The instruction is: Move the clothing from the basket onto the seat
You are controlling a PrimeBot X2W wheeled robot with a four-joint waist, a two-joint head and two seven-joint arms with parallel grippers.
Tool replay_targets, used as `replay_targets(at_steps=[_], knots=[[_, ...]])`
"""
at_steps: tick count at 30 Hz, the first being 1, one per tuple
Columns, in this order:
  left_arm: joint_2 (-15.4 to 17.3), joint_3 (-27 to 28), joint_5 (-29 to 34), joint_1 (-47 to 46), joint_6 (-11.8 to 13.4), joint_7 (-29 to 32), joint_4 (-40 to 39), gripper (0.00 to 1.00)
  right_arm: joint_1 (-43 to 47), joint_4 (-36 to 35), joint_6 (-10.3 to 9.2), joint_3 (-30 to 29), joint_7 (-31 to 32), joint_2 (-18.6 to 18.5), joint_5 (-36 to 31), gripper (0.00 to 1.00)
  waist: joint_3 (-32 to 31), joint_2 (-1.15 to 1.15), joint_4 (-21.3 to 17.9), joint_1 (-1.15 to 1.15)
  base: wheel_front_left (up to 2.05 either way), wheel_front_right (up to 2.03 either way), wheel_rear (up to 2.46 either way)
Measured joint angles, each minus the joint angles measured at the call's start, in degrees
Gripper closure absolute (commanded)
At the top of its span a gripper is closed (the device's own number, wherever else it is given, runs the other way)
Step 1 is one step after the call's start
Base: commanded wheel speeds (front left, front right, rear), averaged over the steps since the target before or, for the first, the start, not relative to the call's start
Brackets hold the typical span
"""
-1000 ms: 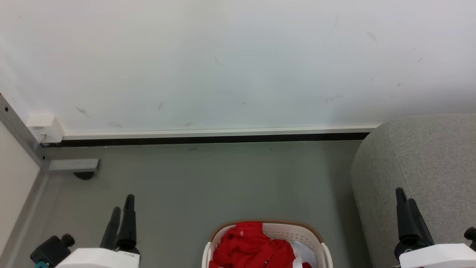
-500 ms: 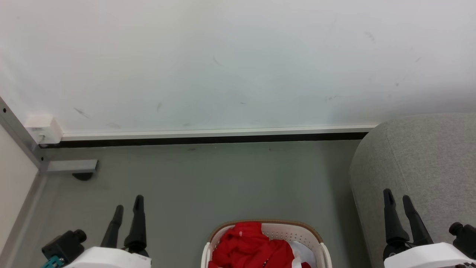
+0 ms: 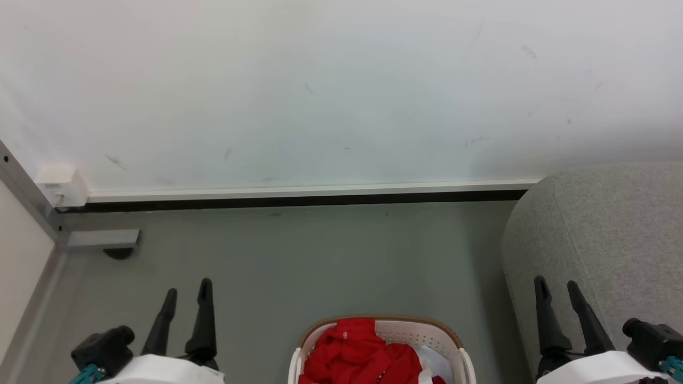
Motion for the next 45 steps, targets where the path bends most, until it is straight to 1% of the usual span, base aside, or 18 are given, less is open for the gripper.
replay_targets(at_steps=[7, 21, 33, 40, 45], knots=[[0.0, -0.2, 3.9, 0.2, 0.0, -1.0, -0.7, 0.00, -0.5, -0.1, 0.00, 1.0, -1.0, 0.0, -3.8, 0.00, 0.2, 0.00, 0.0, 0.00, 0.00, 0.00, 0.00], [-0.4, -0.5, 11.2, 0.6, -0.1, -3.0, -1.3, 0.00, -0.7, -1.8, 0.00, 1.4, -2.9, 0.0, -9.7, 0.00, 0.5, 0.00, -0.3, 0.00, 0.00, 0.00, 0.00], [-0.6, -0.7, 17.4, 0.6, -0.3, -4.4, -1.7, 0.00, -0.9, -1.8, 0.00, 2.2, -4.4, -0.1, -14.9, 0.00, 0.6, 0.00, -0.3, 0.00, 0.00, 0.00, 0.00], [-0.7, -0.6, 19.9, 0.6, -0.3, -5.0, -1.9, 0.00, -1.0, -1.5, 0.00, 2.6, -5.0, -0.1, -16.7, 0.00, 0.4, 0.00, -0.2, 0.00, 0.00, 0.00, 0.00], [-1.0, -0.1, 20.8, 0.7, -0.7, -5.6, -1.9, 0.00, -1.0, -1.1, 0.00, 2.8, -5.5, -0.1, -17.9, 0.00, 0.4, 0.00, -0.3, 0.00, 0.00, 0.00, 0.00]])
